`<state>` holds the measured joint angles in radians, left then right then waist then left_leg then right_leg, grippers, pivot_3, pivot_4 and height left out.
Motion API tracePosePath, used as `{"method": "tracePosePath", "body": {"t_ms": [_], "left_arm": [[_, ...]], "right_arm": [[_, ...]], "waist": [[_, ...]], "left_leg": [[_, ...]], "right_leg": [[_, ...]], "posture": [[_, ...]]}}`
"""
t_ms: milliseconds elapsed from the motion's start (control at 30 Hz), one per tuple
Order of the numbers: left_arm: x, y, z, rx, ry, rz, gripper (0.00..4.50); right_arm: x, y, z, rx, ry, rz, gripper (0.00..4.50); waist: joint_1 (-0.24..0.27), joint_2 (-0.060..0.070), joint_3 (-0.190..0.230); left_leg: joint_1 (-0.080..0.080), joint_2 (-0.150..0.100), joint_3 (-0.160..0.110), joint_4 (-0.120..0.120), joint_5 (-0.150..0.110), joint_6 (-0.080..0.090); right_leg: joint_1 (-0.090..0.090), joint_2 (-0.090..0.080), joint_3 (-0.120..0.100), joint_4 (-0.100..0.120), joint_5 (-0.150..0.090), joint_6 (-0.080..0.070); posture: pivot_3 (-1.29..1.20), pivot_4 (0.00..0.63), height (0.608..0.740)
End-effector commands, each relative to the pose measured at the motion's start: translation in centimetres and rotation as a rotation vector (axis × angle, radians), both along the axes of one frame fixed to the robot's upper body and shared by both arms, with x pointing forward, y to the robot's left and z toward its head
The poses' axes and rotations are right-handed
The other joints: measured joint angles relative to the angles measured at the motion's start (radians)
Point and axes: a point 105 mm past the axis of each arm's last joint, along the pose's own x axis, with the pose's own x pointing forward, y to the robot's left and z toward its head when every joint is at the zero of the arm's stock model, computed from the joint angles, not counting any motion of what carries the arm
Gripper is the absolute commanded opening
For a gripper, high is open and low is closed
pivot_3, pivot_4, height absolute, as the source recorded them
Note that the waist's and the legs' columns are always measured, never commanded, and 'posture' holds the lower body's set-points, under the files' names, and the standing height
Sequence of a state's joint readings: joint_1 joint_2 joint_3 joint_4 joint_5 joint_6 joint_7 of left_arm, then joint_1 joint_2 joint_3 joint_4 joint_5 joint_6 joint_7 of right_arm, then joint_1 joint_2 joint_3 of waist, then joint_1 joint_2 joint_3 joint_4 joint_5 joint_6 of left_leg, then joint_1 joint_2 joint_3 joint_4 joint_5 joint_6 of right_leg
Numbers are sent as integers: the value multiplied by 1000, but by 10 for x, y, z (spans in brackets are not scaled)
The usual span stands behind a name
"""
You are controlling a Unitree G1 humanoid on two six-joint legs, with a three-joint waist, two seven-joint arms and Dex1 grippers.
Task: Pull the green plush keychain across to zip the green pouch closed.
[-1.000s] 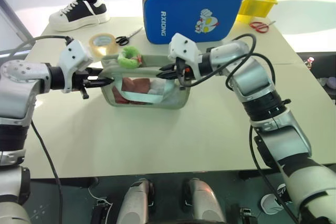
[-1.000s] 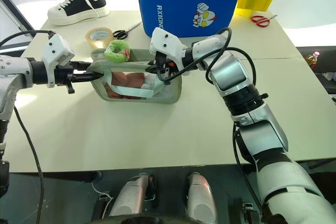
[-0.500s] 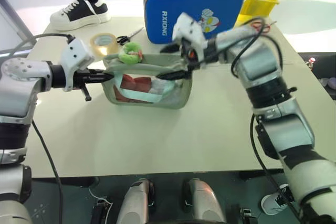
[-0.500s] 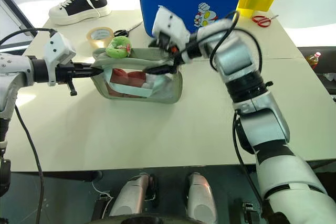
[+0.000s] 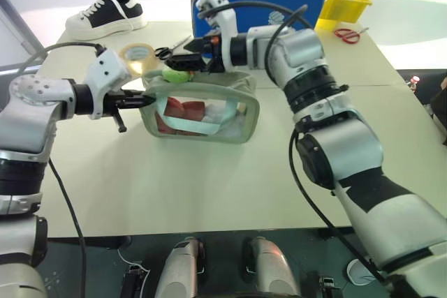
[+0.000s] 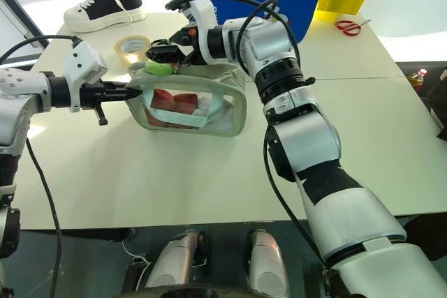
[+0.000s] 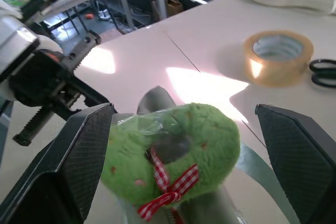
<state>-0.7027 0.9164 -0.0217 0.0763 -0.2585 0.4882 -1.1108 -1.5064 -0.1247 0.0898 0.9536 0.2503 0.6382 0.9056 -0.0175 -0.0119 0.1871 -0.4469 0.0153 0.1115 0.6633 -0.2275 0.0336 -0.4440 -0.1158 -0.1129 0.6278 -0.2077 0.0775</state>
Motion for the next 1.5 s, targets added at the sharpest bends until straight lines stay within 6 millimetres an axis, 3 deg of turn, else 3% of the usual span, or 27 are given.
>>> {"method": "tracePosePath", "body": {"t_ms": [33, 133, 200, 267, 433, 467, 667, 767, 900, 1067, 1167, 1233, 1300, 1400, 1500], "left_arm": [[-1, -5, 15, 4, -66, -14, 0], [-3, -4, 14, 4, -64, -13, 0], [-2, -3, 14, 2, -65, -7, 0], [-2, -3, 15, 0, -66, -5, 0], [0, -5, 14, -4, -69, -6, 0], [0, -5, 14, -4, -70, -8, 0], [-2, -6, 13, -11, -60, -10, 0], [-3, -5, 10, -14, -47, -11, 0], [-3, -7, 8, -17, -37, -14, 0], [-4, -9, 8, -19, -30, -22, 0], [-4, -9, 8, -18, -29, -23, 0], [-4, -10, 8, -18, -26, -26, 0], [-4, -10, 8, -18, -23, -27, 0], [-3, -11, 9, -15, -24, -32, 0], [-2, -12, 11, -14, -27, -36, 0]], "right_arm": [[0, 6, 11, -5, -42, -3, 4474], [0, 6, 9, -24, -61, 9, 4474], [-1, 6, 9, -22, -67, 23, 3935], [-2, 5, 13, -5, -64, 25, 3129], [-2, 0, 21, 18, -73, 21, 424], [-1, -4, 23, 17, -80, 15, 58], [0, -56, 56, 44, -186, -103, 58], [5, -107, 66, 15, -273, -275, 58], [10, -164, 56, -118, -402, -475, 58], [11, -217, 35, -164, -395, -682, 58], [13, -237, 8, -184, -358, -780, 58], [15, -243, -22, -165, -275, -839, 58], [15, -235, -60, -156, -187, -848, 58], [13, -209, -103, -97, -52, -837, 58], [8, -182, -130, -58, 42, -800, 58]], "waist": [[0, 0, 0], [-1, 0, 0], [-1, 0, 0], [-1, 0, 0], [-1, 0, 0], [0, 0, 0], [6, 0, 0], [6, 0, 0], [4, 0, 0], [-7, 2, 1], [-2, 2, 1], [0, 2, 1], [2, 2, 1], [0, 2, 1], [-3, 2, 1]], "left_leg": [[0, 0, 0, 0, 0, 0], [0, 0, 0, 0, 0, 0], [0, 0, 0, 0, -1, 2], [0, 0, 0, 0, -2, 4], [0, 0, 0, 0, -2, 4], [0, 0, 0, 0, -2, 4], [0, -1, -1, 0, -2, 4], [0, -1, 0, 0, -2, 4], [0, -1, 0, 0, -3, 5], [1, 1, 1, -1, -3, 6], [2, 1, 1, -1, -2, 5], [2, 1, 1, -1, -2, 5], [2, 1, 1, -1, -2, 5], [2, 1, 1, 0, -2, 5], [2, 1, 1, 0, -2, 4]], "right_leg": [[0, 0, 0, 0, 0, 0], [0, 0, 0, 0, 0, 0], [0, 0, 0, 0, 0, 0], [0, 0, 0, 0, 0, 0], [0, 0, 0, 1, 0, 0], [0, 0, 0, 1, 0, 0], [0, -1, 0, 0, 0, 0], [0, -1, 0, 0, 0, 0], [1, -2, -1, 0, 0, 0], [0, -1, 0, 0, 0, 1], [0, 1, 0, 0, 0, 1], [0, 1, 0, 0, 0, 1], [1, 1, 0, 0, 0, 1], [1, 1, 0, 0, 0, 1], [1, 2, 0, 1, 0, 1]], "posture": [[0, 150, 740], [0, 150, 740], [0, 150, 740], [0, 150, 740], [0, 150, 740], [0, 150, 740], [0, 150, 740], [0, 150, 740], [0, 150, 740], [0, 150, 740], [0, 150, 740], [0, 150, 740], [0, 150, 740], [0, 150, 740], [0, 150, 740]]}}
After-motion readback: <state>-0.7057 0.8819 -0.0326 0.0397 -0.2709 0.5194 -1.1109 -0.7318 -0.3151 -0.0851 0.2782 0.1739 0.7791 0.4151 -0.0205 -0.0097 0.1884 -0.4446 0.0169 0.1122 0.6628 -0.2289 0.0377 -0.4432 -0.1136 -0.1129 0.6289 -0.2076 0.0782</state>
